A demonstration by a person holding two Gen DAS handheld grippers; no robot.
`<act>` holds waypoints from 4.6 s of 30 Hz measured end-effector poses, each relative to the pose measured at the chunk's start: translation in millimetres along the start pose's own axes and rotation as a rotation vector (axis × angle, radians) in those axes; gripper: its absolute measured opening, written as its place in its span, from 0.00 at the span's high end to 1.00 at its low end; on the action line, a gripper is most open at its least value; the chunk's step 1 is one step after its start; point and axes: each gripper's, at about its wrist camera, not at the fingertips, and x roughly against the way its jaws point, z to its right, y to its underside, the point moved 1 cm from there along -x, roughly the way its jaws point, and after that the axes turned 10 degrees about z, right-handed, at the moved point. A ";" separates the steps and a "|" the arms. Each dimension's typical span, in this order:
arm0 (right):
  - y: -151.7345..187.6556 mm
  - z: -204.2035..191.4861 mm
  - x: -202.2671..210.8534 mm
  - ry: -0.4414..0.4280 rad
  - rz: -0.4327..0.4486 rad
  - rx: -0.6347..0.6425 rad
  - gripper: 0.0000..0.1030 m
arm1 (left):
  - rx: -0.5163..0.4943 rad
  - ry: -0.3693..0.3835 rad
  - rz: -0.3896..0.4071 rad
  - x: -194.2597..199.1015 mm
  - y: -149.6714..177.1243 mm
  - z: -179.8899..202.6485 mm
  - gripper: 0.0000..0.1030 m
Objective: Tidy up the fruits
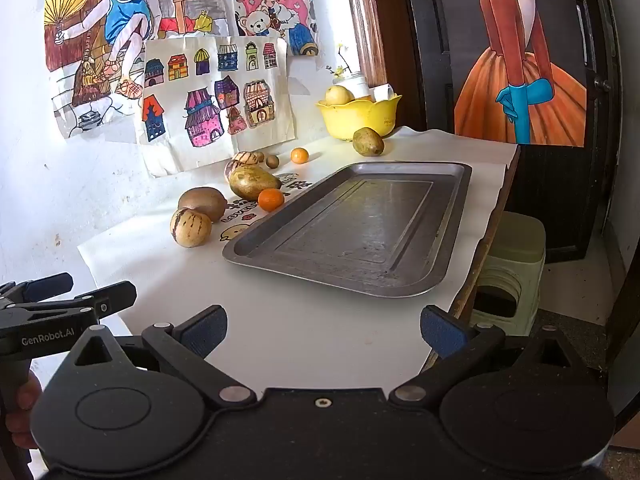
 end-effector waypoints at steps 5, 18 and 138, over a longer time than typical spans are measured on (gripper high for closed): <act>0.1 0.1 -0.1 0.001 -0.003 0.000 0.00 | -0.007 -0.002 0.004 0.2 0.1 0.2 0.00; 0.5 0.5 -0.2 0.001 -0.002 0.000 0.00 | -0.007 -0.001 0.002 0.3 0.0 0.3 0.00; -127.2 -33.8 -234.7 -0.482 -0.344 0.246 0.18 | 0.234 0.048 -0.210 -133.6 -31.8 -24.7 0.13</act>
